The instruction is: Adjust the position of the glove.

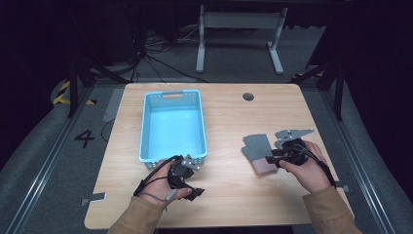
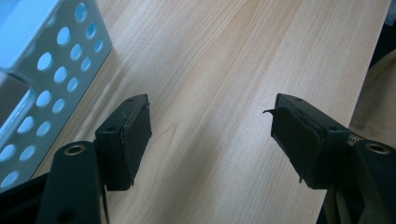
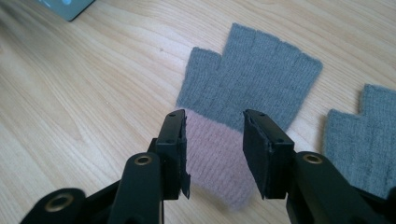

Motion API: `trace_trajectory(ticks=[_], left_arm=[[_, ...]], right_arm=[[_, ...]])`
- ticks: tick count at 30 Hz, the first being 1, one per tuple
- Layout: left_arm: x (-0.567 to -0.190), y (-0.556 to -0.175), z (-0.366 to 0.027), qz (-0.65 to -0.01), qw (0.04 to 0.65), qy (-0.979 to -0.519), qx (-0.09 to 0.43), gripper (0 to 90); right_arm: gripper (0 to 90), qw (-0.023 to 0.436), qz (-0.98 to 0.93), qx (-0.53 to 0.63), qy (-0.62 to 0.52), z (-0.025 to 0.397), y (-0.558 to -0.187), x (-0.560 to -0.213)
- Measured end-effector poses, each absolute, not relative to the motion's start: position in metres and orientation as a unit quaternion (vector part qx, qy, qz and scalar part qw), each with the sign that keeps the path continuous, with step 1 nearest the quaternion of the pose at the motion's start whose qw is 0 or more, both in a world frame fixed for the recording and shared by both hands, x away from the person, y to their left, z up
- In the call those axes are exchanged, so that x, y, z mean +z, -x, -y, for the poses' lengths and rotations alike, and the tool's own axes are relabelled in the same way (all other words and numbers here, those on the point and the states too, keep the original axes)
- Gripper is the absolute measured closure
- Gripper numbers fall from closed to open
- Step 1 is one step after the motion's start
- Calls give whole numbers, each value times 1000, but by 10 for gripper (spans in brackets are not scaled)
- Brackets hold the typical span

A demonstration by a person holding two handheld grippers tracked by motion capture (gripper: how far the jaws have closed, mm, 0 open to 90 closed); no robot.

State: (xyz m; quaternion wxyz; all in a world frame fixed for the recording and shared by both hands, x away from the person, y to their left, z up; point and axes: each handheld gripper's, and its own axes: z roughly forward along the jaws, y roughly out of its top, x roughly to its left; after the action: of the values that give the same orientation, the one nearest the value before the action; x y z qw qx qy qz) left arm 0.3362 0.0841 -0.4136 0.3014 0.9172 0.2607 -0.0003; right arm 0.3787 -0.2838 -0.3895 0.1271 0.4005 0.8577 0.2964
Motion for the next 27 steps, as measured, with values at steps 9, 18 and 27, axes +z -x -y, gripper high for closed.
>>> trace_trajectory(ticks=[9, 18, 27], left_arm=[[-413, -331, -97, -276, 303, -912, 7, 289], [-412, -325, -109, -291, 301, -908, 15, 283], [-413, -322, -110, -293, 300, -908, 15, 280]], right_arm=[[598, 115, -839, 325, -422, 278, -391, -391], [568, 103, -827, 319, -452, 270, -408, -407], [548, 122, -821, 277, -485, 265, -421, -429]])
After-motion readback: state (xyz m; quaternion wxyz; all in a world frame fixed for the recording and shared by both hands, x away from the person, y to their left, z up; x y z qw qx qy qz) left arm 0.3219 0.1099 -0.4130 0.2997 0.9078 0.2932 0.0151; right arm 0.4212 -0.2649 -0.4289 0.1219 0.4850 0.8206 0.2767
